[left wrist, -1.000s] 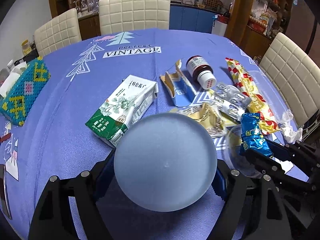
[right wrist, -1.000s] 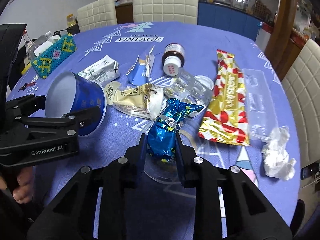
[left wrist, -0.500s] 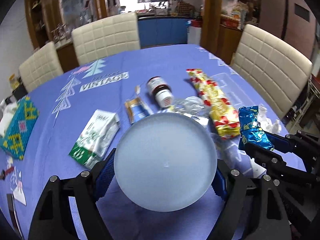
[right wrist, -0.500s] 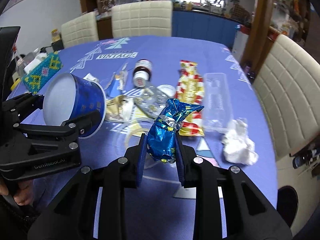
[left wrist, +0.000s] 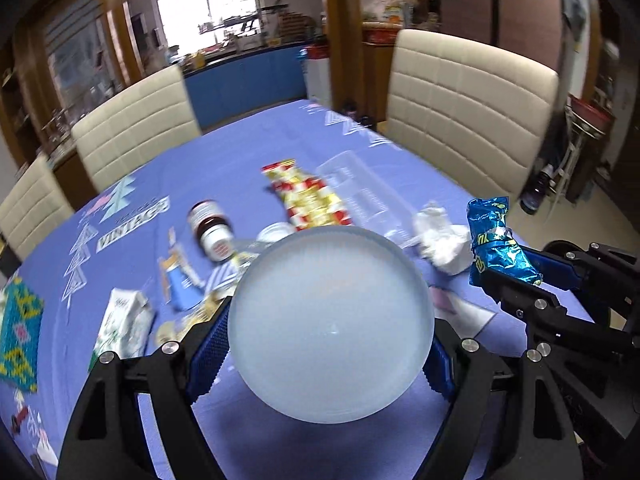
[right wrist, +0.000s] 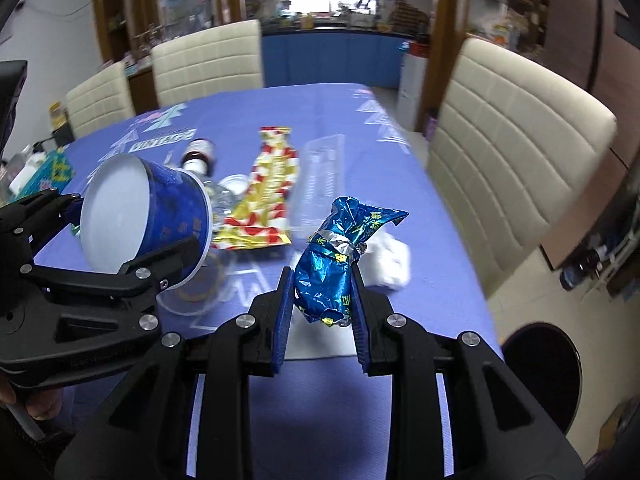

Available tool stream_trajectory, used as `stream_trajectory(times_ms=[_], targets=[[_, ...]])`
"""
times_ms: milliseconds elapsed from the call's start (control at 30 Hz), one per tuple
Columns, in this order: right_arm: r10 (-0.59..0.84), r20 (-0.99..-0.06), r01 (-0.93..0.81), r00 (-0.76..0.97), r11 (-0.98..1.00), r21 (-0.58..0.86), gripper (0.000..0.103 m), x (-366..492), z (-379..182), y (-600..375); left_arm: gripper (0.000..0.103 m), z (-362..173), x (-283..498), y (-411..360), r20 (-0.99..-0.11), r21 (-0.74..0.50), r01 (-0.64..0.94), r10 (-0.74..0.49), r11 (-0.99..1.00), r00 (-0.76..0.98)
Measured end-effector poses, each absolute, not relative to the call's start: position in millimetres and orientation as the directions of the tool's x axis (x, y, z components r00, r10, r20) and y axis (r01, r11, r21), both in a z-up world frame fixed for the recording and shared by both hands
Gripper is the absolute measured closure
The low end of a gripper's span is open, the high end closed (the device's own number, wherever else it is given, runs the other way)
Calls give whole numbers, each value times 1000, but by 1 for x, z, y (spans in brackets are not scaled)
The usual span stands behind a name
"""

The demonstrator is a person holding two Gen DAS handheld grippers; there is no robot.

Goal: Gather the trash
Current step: 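Carry the blue wrapper and cup over the black bin with both tools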

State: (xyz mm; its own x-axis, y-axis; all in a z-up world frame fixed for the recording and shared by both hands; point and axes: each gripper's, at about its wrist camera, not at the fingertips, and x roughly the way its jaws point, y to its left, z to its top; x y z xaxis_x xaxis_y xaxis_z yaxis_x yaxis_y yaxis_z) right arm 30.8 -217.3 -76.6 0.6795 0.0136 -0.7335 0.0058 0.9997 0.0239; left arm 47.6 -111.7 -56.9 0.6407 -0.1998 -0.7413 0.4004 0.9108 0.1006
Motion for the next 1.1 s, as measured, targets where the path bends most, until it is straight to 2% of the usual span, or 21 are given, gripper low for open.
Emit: stream_trajectory(times_ms=[600,1100], targets=[[-219,-742,289,633,957,-36,74,-15,-69,-324,24,-48,32,-214,-735,77,564,-335,822,589],[-332,-735,416,591,906,-75,72,-49,-65,-393,24,-36,-4,-281,-709,83,648,-412,757,572]])
